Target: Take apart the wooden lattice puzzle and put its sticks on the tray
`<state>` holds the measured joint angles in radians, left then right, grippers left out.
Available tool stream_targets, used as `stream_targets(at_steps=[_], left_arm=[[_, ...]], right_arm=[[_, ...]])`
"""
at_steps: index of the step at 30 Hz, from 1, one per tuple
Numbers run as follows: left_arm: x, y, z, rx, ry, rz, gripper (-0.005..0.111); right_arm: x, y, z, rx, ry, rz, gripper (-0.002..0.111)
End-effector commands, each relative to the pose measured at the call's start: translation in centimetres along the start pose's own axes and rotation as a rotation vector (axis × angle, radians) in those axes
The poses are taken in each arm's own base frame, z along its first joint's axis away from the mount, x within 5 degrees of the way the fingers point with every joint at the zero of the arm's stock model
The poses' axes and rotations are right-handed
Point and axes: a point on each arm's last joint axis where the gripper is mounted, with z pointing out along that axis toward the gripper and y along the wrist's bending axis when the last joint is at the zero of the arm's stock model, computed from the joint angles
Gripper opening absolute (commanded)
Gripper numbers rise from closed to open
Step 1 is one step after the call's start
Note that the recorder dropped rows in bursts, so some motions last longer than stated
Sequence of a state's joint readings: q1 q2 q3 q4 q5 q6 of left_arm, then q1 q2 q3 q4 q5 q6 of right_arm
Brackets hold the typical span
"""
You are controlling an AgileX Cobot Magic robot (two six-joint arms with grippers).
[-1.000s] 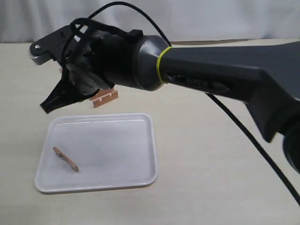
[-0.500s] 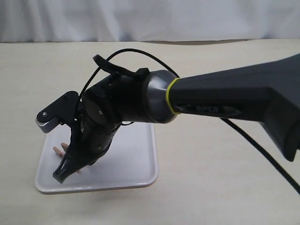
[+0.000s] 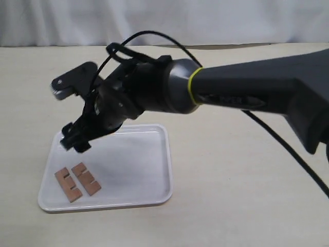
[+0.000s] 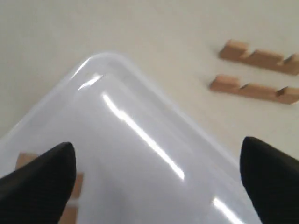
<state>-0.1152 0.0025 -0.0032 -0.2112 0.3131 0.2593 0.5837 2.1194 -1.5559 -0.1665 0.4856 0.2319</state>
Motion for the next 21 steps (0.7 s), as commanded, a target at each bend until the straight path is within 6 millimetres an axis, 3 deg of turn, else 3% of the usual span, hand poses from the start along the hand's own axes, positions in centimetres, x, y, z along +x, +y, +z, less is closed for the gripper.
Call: stream_targets(at_steps=[1,4,11,21], left_arm=[[0.0,0.1,0.0,-0.012,-0.008,0.001,0.0],[0.0,0.1,0.0,-0.012,-0.008,0.001,0.0],[0.0,0.1,0.0,-0.012,-0.008,0.001,0.0],[0.0,0.1,0.0,-0.012,-0.008,0.001,0.0]], right_arm=[[-1.5,-3.9,0.3,0.042,-0.09,0.145,0.088],[-1.6,-5.5,1.3,0.065,-0.078,0.182,0.09],[-1.4,-6.2,4.0,0.134,-0.016,0.105,0.109],[-2.4,-6.7,7.1,0.138,-0.015,0.141,0.11]])
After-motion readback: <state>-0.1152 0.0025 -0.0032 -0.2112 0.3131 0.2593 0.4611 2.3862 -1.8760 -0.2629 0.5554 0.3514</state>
